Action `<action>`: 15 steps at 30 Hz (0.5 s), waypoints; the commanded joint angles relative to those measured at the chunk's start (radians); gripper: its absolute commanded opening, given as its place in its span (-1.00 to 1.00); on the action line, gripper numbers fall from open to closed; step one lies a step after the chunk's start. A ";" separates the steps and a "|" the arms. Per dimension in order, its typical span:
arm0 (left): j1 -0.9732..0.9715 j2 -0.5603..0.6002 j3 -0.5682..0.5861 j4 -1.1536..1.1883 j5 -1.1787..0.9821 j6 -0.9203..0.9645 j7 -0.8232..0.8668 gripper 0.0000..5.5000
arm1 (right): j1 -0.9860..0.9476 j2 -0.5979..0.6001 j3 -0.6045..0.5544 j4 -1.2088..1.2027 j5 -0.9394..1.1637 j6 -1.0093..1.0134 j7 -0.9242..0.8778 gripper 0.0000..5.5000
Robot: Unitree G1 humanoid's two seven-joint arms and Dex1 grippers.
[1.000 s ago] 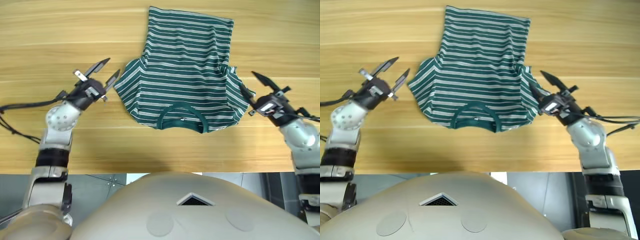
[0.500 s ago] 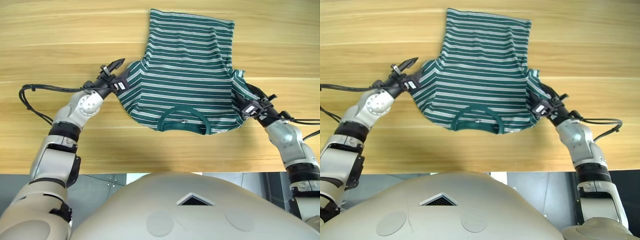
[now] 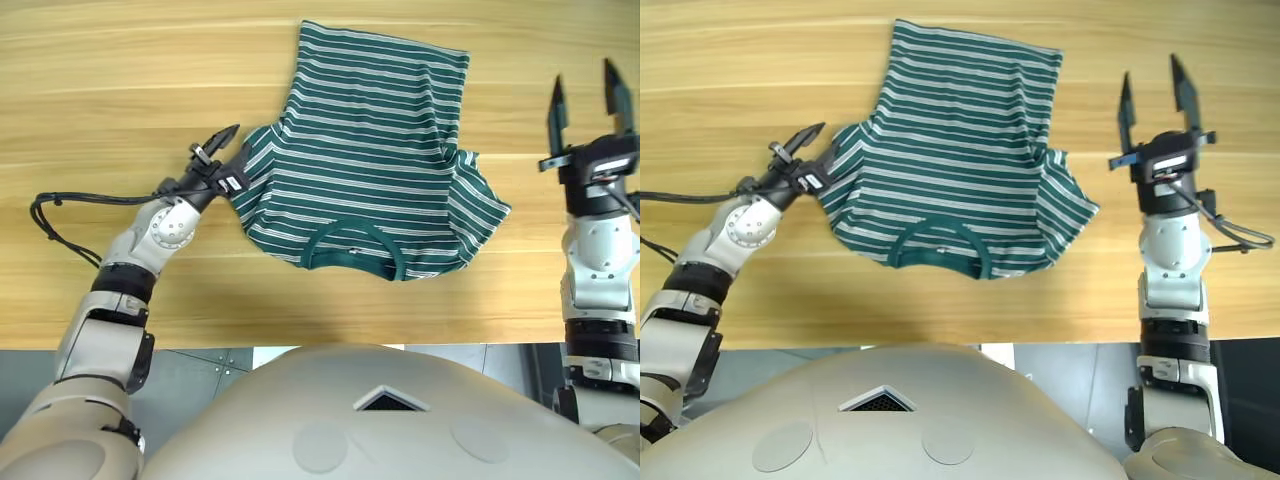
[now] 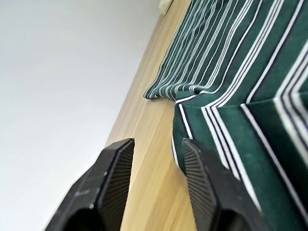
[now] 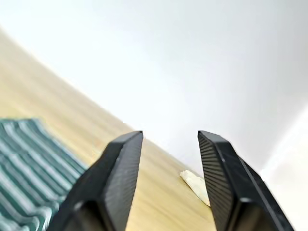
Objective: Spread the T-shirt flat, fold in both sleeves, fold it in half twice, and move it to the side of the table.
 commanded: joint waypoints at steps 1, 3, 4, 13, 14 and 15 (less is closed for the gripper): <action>0.184 0.035 0.033 -0.101 -0.018 0.070 -0.013 -0.32 | -0.067 0.015 -0.054 -0.004 0.017 0.108 -0.009 -0.23; 0.276 0.055 0.070 -0.180 -0.039 0.110 -0.017 -0.32 | -0.100 0.004 -0.013 0.059 -0.127 0.123 -0.025 -0.23; 0.319 0.059 0.085 -0.215 -0.049 0.129 -0.021 -0.32 | -0.128 0.002 0.013 0.098 -0.195 0.131 -0.035 -0.23; 0.393 0.010 0.111 -0.362 -0.057 0.243 -0.014 -0.32 | -0.407 0.012 0.164 0.403 -0.464 0.135 -0.075 -0.23; 0.393 0.005 0.121 -0.380 -0.059 0.249 0.000 -0.32 | -0.423 0.019 0.177 0.426 -0.471 0.128 -0.076 -0.23; 0.393 0.001 0.129 -0.392 -0.059 0.254 0.009 -0.32 | -0.434 0.024 0.186 0.443 -0.475 0.122 -0.077 -0.23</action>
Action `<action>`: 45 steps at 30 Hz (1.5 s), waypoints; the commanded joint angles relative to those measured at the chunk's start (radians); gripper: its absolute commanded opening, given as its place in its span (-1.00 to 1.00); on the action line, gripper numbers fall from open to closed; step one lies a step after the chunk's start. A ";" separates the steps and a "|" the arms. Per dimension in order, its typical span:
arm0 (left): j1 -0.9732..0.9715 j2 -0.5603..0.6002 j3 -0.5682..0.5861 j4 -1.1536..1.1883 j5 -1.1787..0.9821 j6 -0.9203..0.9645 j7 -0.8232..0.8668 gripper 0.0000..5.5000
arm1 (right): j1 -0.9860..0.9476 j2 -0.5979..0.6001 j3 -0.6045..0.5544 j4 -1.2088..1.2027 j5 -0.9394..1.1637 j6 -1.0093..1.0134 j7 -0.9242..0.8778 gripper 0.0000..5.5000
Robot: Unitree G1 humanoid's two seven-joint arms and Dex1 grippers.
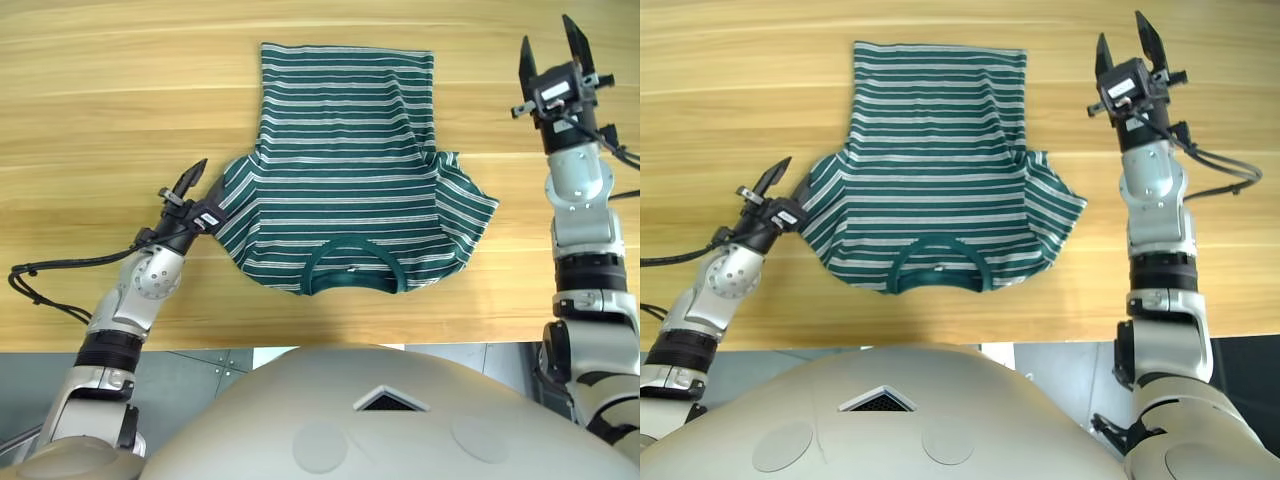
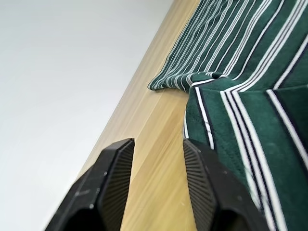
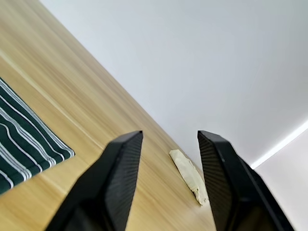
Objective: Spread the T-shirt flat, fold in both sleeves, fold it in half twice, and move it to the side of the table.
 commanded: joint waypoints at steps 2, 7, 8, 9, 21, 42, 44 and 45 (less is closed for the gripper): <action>0.037 -0.042 0.043 -0.055 0.006 0.051 0.040 -0.32 | -0.059 0.021 0.066 0.092 -0.049 -0.046 -0.009 -0.23; 0.061 -0.100 0.189 -0.245 -0.097 -0.022 0.130 -0.32 | -0.034 0.040 0.110 0.114 -0.075 -0.092 -0.028 -0.23; 0.072 -0.106 0.210 -0.287 -0.112 -0.039 0.131 -0.32 | -0.032 0.042 0.115 0.123 -0.078 -0.099 -0.032 -0.23; 0.081 -0.109 0.223 -0.314 -0.120 -0.049 0.129 -0.32 | -0.031 0.044 0.118 0.129 -0.080 -0.104 -0.036 -0.23; 0.581 0.156 0.241 -0.516 0.111 0.047 -0.292 -0.32 | -0.072 0.047 0.148 0.167 -0.091 -0.132 -0.034 -0.23; 0.202 0.132 0.060 -0.202 0.236 0.114 -0.238 -0.32 | -0.030 0.012 0.134 0.173 -0.080 -0.146 -0.051 -0.23; 0.183 0.131 0.050 -0.175 0.242 0.121 -0.221 -0.32 | -0.031 0.012 0.136 0.177 -0.080 -0.148 -0.054 -0.23; 0.179 0.132 0.045 -0.166 0.245 0.124 -0.215 -0.32 | -0.031 0.012 0.136 0.179 -0.080 -0.148 -0.055 -0.23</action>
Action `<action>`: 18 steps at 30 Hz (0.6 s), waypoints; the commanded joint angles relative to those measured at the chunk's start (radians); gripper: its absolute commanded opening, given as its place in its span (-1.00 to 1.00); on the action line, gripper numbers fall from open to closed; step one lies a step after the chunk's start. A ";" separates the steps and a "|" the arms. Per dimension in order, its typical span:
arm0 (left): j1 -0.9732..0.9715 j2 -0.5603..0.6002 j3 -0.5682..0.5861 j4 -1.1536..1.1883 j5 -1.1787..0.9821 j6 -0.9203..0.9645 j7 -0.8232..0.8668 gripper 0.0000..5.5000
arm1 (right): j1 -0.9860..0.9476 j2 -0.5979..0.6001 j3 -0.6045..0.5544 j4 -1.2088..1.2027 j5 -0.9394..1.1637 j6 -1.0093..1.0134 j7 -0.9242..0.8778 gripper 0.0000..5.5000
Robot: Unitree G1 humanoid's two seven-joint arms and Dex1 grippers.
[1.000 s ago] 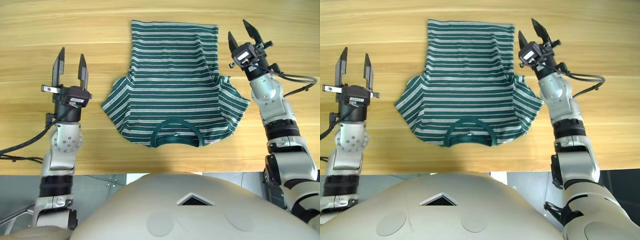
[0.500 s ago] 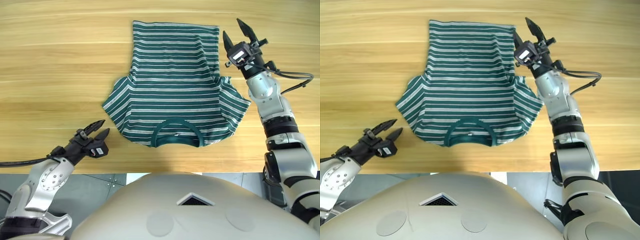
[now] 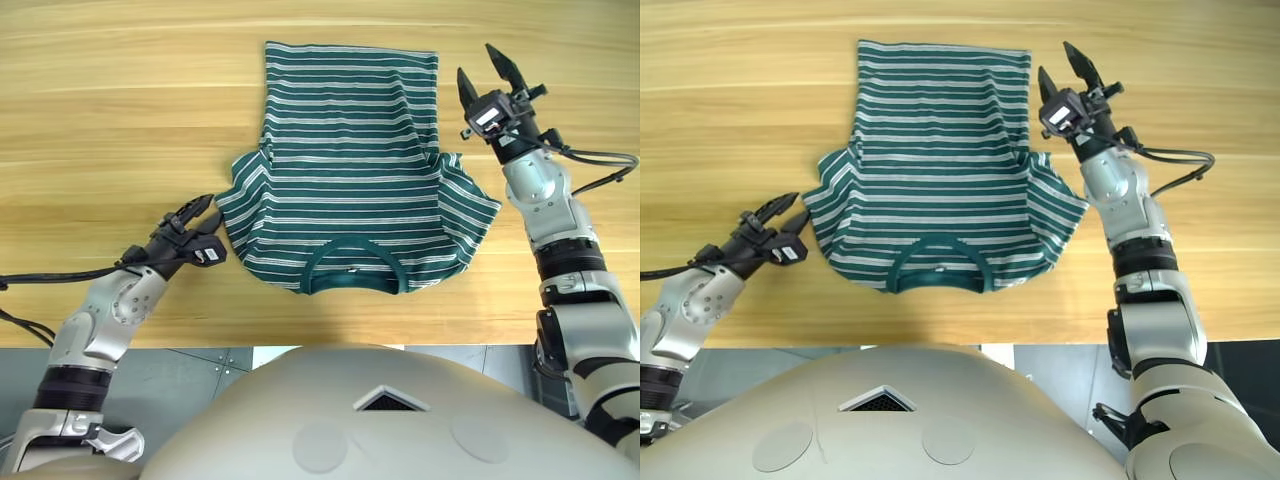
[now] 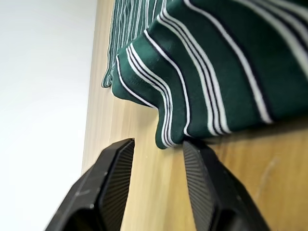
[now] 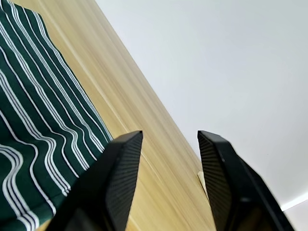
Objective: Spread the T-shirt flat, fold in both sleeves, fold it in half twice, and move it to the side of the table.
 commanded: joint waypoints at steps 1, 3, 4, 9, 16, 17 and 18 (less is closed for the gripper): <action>0.004 -0.003 -0.042 0.077 0.046 0.044 -0.003 -0.32 | 0.006 -0.005 -0.008 0.014 0.003 -0.004 -0.008 -0.23; 0.001 0.002 -0.048 0.086 0.052 0.053 0.006 -0.32 | 0.006 -0.005 -0.008 0.019 0.002 -0.004 -0.011 -0.23; 0.003 0.006 -0.049 0.086 0.056 0.058 0.009 -0.32 | 0.006 -0.005 -0.008 0.020 0.002 -0.004 -0.011 -0.23; 0.020 0.029 -0.068 0.077 0.064 0.054 0.013 -0.32 | 0.005 -0.002 -0.007 0.027 0.001 -0.005 -0.016 -0.23; 0.035 0.029 -0.115 0.027 0.047 0.019 -0.016 -0.32 | -0.002 -0.002 -0.003 0.039 0.000 -0.005 -0.023 -0.23; 0.041 0.032 -0.121 0.021 0.044 0.021 -0.024 -0.32 | -0.002 -0.002 -0.003 0.040 0.000 -0.005 -0.023 -0.23; 0.040 0.036 -0.127 0.018 0.041 0.022 -0.033 -0.32 | -0.004 -0.001 -0.003 0.042 0.001 -0.004 -0.024 -0.23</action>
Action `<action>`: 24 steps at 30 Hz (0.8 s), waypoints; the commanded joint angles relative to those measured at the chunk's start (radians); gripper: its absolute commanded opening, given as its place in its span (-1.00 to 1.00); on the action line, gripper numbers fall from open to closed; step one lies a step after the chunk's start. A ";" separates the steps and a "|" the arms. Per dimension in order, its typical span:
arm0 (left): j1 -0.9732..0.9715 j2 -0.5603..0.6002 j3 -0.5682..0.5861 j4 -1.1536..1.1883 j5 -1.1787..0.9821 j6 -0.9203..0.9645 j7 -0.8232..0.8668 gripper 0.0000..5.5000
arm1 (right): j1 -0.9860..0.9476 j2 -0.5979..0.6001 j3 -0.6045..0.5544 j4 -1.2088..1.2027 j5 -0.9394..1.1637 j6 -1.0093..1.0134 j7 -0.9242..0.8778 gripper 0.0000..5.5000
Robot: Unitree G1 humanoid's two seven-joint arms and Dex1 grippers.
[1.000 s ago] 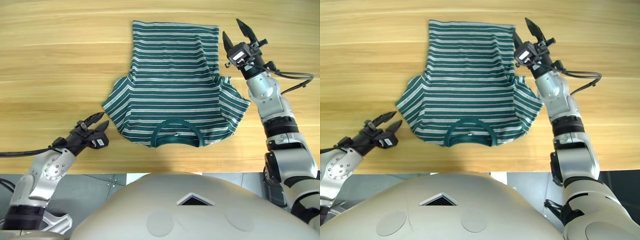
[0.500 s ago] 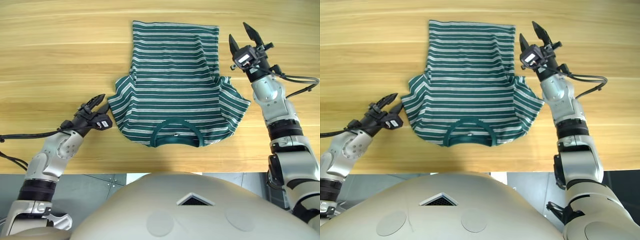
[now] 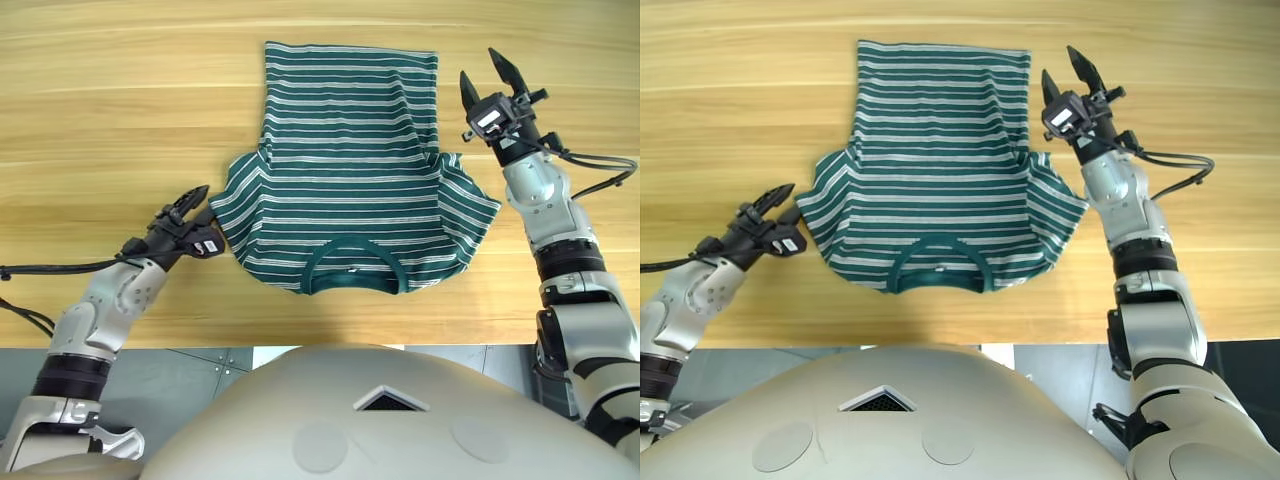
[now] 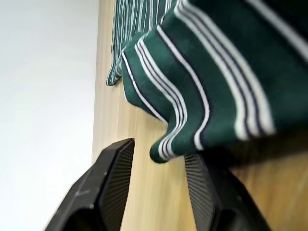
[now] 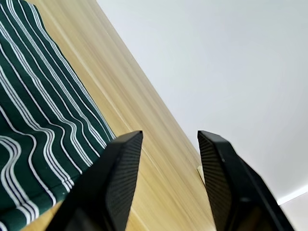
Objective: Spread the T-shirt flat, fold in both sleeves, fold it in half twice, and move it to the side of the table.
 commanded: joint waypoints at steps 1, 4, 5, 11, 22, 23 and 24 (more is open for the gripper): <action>0.062 0.009 -0.067 0.020 0.012 0.013 -0.085 -0.32 | -0.006 0.000 -0.004 0.011 0.001 -0.001 -0.003 -0.23; 0.061 0.020 -0.069 0.023 0.013 0.026 -0.096 -0.32 | -0.014 0.003 -0.002 0.022 0.000 -0.002 -0.006 -0.23; 0.060 0.024 -0.065 0.024 0.013 0.032 -0.094 -0.32 | -0.014 0.004 -0.002 0.023 0.000 -0.002 -0.007 -0.23; 0.046 0.027 -0.045 0.031 0.017 0.061 -0.063 -0.42 | -0.008 0.005 -0.003 0.023 0.002 -0.004 -0.010 -0.22; 0.030 0.024 -0.071 0.032 0.004 0.043 -0.078 -0.83 | -0.001 0.006 -0.006 0.018 0.006 -0.007 -0.015 -0.22; 0.030 0.025 -0.073 0.030 0.002 0.042 -0.081 -0.86 | -0.001 0.005 -0.007 0.018 0.006 -0.007 -0.015 -0.22; 0.029 0.026 -0.074 0.031 0.002 0.041 -0.082 -0.90 | 0.000 0.005 -0.008 0.017 0.006 -0.007 -0.016 -0.22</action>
